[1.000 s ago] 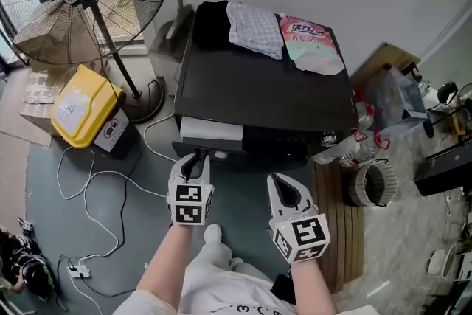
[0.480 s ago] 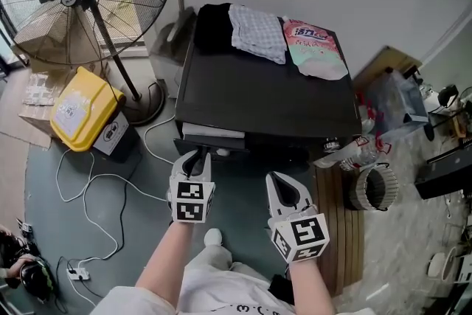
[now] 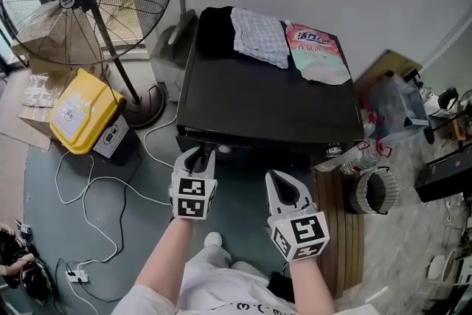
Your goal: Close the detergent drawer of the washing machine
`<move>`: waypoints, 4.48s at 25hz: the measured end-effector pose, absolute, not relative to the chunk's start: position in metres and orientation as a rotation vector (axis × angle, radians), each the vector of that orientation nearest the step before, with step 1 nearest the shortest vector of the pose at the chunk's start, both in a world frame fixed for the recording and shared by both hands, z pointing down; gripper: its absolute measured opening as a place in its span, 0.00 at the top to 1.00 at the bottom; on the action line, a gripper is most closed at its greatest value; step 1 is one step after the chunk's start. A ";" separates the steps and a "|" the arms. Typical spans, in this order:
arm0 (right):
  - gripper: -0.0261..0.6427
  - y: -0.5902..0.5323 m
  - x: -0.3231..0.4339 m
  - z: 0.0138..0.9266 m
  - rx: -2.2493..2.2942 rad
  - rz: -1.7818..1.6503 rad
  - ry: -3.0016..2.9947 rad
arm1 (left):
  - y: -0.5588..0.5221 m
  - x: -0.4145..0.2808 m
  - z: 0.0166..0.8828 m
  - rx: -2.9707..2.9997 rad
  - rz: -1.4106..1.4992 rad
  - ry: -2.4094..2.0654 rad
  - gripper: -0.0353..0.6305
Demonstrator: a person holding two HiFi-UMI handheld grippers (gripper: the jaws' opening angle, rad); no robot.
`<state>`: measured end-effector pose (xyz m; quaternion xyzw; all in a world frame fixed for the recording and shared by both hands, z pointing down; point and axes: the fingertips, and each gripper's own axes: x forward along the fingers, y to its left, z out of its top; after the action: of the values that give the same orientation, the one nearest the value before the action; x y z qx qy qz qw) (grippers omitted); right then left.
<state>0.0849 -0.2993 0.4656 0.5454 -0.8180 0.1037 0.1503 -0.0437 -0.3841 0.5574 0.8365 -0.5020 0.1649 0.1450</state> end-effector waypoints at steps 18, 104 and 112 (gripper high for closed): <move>0.96 -0.317 0.087 0.468 1.562 0.273 -2.356 | -0.399 -0.047 0.559 2.424 0.496 -1.489 0.87; 0.96 -0.231 0.121 0.233 1.694 -0.446 -2.469 | -0.236 -0.111 0.223 2.899 0.069 -1.964 0.92; 0.96 -0.234 0.119 0.232 1.665 -0.455 -2.498 | -0.239 -0.105 0.217 2.902 0.010 -1.962 0.92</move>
<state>0.1189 -0.2341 0.2319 0.5476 -0.8216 -0.1496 0.0525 -0.1054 -0.2394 0.2175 0.8150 -0.5508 0.0027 -0.1798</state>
